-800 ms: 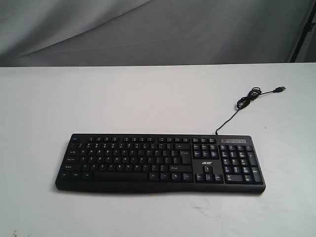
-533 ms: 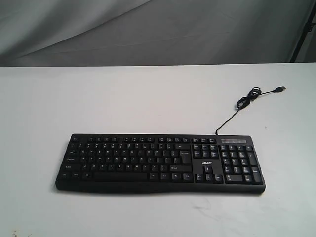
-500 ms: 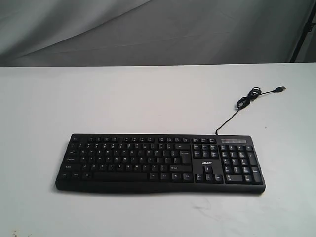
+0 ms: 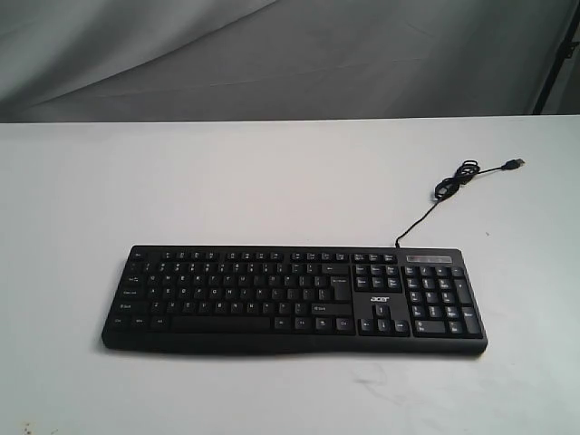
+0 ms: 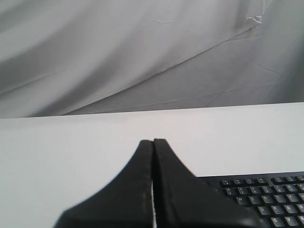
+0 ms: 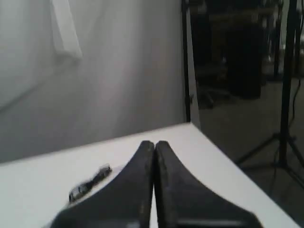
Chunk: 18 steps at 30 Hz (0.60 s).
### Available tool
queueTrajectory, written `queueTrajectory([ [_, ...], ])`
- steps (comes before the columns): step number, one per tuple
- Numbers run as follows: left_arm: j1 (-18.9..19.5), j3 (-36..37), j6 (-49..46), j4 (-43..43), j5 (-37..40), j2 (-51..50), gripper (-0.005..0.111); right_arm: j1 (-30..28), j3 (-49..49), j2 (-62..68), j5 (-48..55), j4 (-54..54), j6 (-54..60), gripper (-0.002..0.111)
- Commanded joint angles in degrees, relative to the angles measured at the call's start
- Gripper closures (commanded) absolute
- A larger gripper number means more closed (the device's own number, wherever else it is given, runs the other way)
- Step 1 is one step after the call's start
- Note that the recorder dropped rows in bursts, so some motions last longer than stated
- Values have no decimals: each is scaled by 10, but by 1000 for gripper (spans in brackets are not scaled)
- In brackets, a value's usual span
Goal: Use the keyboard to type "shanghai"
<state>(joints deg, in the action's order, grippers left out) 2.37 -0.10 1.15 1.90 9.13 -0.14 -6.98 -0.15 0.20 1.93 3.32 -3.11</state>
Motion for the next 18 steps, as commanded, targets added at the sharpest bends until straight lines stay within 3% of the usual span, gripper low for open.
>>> queueTrajectory([
  [1,-4,1,2,0,-3,1,107,-3,2,-2,-122,18,1,108],
  [8,-4,1,2,0,-3,1,107,-3,2,-2,-230,24,-12,108],
  [13,-4,1,2,0,-3,1,107,-3,2,-2,-266,14,-224,108],
  [16,-4,1,2,0,-3,1,107,-3,-15,1,-278,-118,-331,108],
  [18,-4,1,2,0,-3,1,107,-3,-57,35,-286,-295,-444,108],
])
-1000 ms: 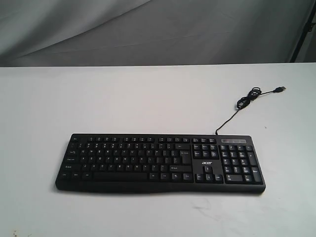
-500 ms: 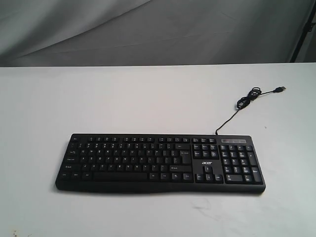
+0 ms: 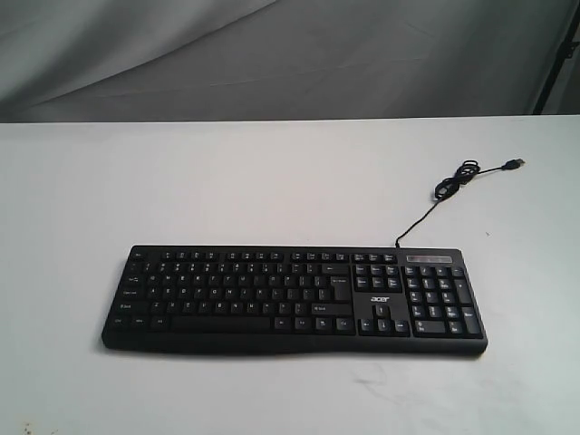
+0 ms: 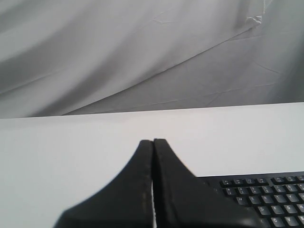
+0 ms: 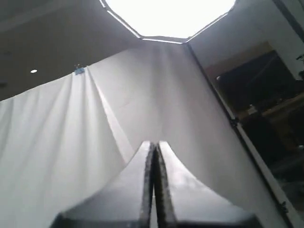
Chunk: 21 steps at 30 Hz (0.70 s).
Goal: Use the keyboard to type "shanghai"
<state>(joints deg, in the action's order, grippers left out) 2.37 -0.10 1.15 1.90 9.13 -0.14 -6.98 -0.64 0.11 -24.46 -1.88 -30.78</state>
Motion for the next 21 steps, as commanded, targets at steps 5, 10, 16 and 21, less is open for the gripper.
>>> queueTrajectory([
  [5,-4,1,2,0,-3,1,107,-3,-290,236,-100,-587,-374,108],
  [10,-4,1,2,0,-3,1,107,-3,-537,466,-81,-746,-455,108],
  [16,-4,1,2,0,-3,1,107,-3,-773,684,79,-981,-582,108],
  [21,-4,1,2,0,-3,1,107,4,-792,754,266,-981,-321,108],
])
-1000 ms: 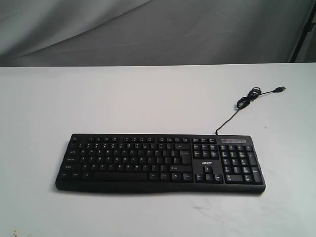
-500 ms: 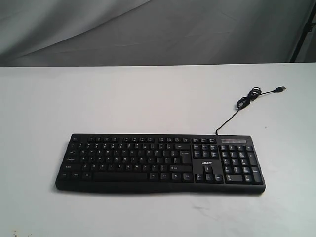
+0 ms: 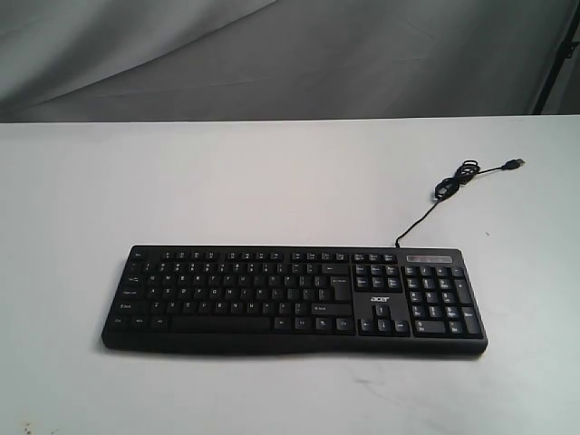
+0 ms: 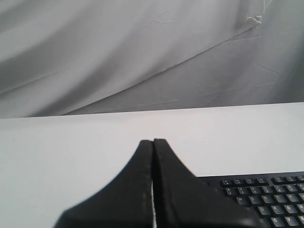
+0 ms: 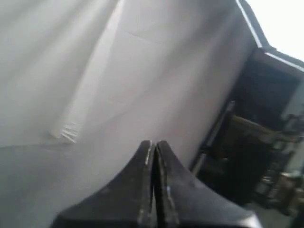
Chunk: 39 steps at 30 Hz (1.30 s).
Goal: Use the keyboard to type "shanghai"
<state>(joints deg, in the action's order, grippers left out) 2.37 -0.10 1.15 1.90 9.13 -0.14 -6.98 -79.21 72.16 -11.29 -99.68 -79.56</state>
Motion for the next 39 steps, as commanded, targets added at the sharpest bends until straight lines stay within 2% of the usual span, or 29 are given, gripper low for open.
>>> queueTrajectory([
  [1,-4,1,2,0,-3,1,107,11,-6,46,200,-3,208,108],
  [5,-4,1,2,0,-3,1,107,30,-6,99,399,-3,276,108],
  [7,-4,1,2,0,-3,1,107,30,-6,122,406,98,326,108],
  [9,-4,1,2,0,-3,1,107,28,-9,148,400,231,434,108],
  [12,-4,1,2,0,-3,1,107,29,-24,200,402,488,665,108],
  [16,-4,1,2,0,-3,1,107,30,-55,252,453,950,1082,108],
  [19,-4,1,2,0,-3,1,107,30,-74,272,518,1210,1263,108],
  [21,-4,1,2,0,-3,1,107,38,-87,281,559,1324,1346,108],
  [22,-4,1,2,0,-3,1,107,47,-98,283,576,1350,1356,108],
  [25,-4,1,2,0,-3,1,107,99,-120,285,597,1341,1356,108],
  [31,-4,1,2,0,-3,1,107,257,-176,296,604,1334,1332,108],
  [34,-4,1,2,0,-3,1,107,344,-195,315,604,1300,1303,108],
  [39,-4,1,2,0,-3,1,107,456,-197,368,593,1251,1271,108],
])
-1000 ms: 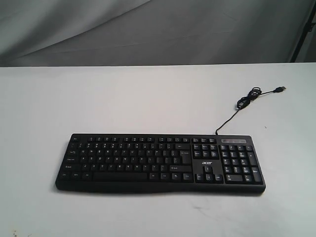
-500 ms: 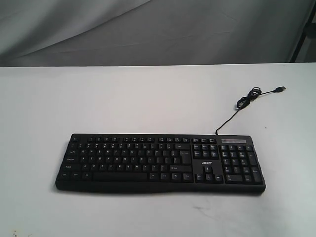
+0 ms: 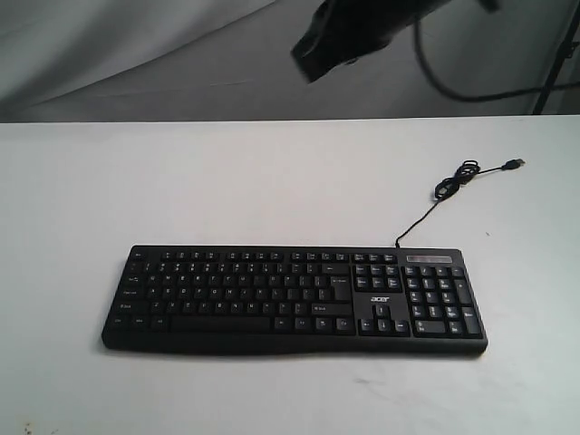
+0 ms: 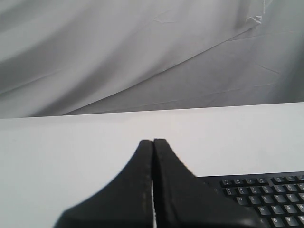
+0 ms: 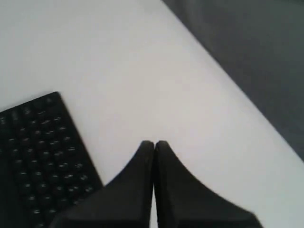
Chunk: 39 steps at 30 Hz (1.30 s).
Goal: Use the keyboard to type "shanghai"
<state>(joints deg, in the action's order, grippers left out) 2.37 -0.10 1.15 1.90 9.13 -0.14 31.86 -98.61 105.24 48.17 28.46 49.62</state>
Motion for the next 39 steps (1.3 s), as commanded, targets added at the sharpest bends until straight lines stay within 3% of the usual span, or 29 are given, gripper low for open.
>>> queueTrajectory([
  [1,-4,1,2,0,-3,1,107,86,-3,51,-3,-30,-21,108],
  [8,-4,1,2,0,-3,1,107,181,-5,145,-75,-29,-44,108],
  [15,-4,1,2,0,-3,1,107,227,-5,208,-105,-29,-44,108],
  [39,-4,1,2,0,-3,1,107,240,-5,265,-147,-27,-47,108],
])
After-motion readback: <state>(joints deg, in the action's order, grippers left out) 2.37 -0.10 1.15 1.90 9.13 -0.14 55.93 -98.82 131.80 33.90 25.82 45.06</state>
